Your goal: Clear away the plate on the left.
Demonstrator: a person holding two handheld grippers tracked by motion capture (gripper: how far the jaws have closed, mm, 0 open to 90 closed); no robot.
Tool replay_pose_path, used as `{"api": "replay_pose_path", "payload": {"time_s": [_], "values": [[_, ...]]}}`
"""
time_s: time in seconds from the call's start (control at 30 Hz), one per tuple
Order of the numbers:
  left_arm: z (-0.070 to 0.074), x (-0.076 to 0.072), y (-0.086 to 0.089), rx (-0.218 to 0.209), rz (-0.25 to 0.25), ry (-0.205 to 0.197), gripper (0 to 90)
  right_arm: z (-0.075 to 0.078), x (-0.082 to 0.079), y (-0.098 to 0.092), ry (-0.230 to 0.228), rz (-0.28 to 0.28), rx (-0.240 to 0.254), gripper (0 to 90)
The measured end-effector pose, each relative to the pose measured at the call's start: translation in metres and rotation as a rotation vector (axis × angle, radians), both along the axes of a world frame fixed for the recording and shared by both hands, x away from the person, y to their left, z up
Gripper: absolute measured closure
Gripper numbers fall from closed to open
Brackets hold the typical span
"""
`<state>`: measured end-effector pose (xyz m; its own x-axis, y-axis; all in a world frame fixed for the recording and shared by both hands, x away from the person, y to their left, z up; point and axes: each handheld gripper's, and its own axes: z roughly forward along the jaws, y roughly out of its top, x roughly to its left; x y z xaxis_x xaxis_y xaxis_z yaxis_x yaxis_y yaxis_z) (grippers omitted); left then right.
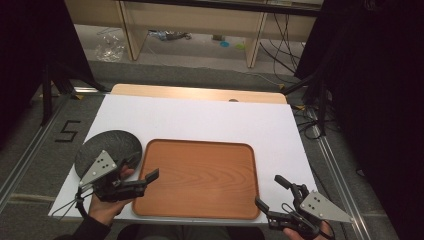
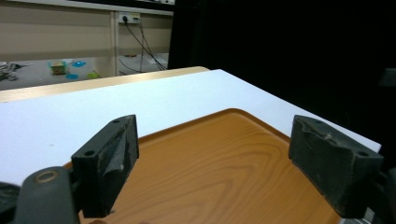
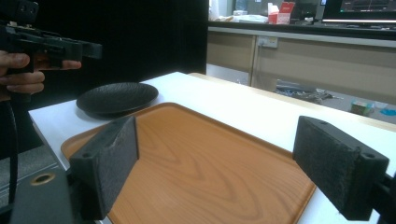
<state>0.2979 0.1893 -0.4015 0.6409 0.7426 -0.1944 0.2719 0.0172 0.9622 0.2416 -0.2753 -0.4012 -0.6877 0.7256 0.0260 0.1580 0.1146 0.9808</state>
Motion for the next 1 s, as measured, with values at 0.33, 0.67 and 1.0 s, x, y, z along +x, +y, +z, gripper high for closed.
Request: {"api": "replay_pose_path", "payload": {"time_s": [0.33,0.67,1.0], "values": [[0.001,0.005,0.015,-0.009,0.040,0.016,15.8,0.000,0.000,0.000,0.003,0.001,-0.007,15.7],[0.003,0.007,0.026,-0.015,0.105,0.011,16.5,0.000,0.000,0.000,0.003,0.002,-0.006,15.7],[-0.002,0.018,0.055,-0.039,0.170,0.099,16.4,0.000,0.000,0.000,0.003,0.006,-0.021,15.7]]}}
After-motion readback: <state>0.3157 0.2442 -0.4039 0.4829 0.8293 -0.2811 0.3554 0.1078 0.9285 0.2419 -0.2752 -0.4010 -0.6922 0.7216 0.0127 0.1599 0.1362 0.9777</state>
